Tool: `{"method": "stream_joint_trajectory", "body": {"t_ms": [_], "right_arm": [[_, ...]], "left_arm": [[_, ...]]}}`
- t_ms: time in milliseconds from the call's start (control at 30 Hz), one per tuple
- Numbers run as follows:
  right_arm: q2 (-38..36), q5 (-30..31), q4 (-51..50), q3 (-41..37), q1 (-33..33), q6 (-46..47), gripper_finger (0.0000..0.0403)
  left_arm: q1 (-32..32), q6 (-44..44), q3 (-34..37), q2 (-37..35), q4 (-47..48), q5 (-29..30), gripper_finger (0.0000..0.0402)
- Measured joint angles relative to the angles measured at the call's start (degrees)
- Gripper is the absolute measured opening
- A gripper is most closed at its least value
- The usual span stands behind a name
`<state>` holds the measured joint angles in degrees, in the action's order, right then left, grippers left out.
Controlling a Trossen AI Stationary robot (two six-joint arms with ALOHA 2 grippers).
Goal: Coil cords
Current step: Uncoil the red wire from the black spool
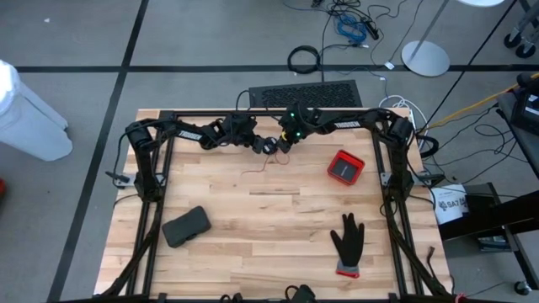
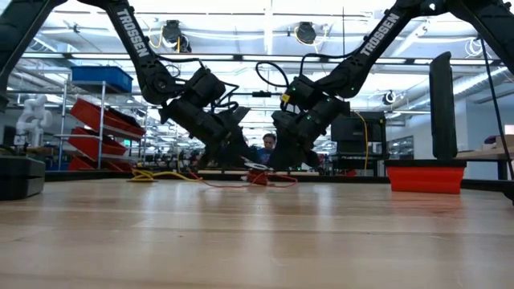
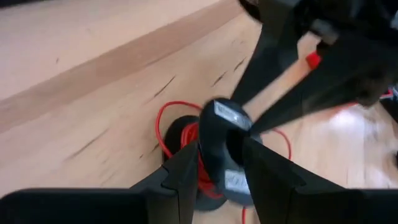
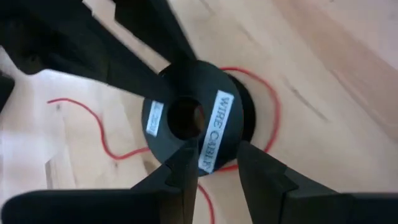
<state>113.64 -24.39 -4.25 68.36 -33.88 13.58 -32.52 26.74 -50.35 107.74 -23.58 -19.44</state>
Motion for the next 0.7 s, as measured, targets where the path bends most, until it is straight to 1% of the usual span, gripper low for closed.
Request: {"method": "stream_joint_trajectory", "body": {"t_ms": [267,433,533,700], "right_arm": [[0.4,0.1,1.4,0.0,1.2,0.1,0.005],[0.4,0.2,2.4,0.0,1.7,0.3,0.0035],[0.4,0.2,2.4,0.0,1.8,0.1,0.0032],[0.4,0.2,2.4,0.0,1.8,-0.3,0.0032]], "left_arm": [[1.6,0.0,0.0,0.0,-0.9,0.1,0.013],[2.3,-0.1,0.0,0.0,-0.9,0.4,0.0126],[2.6,-1.3,0.0,0.0,-0.9,0.5,0.011],[2.7,-2.2,0.0,-0.1,-0.2,0.5,0.0058]]}}
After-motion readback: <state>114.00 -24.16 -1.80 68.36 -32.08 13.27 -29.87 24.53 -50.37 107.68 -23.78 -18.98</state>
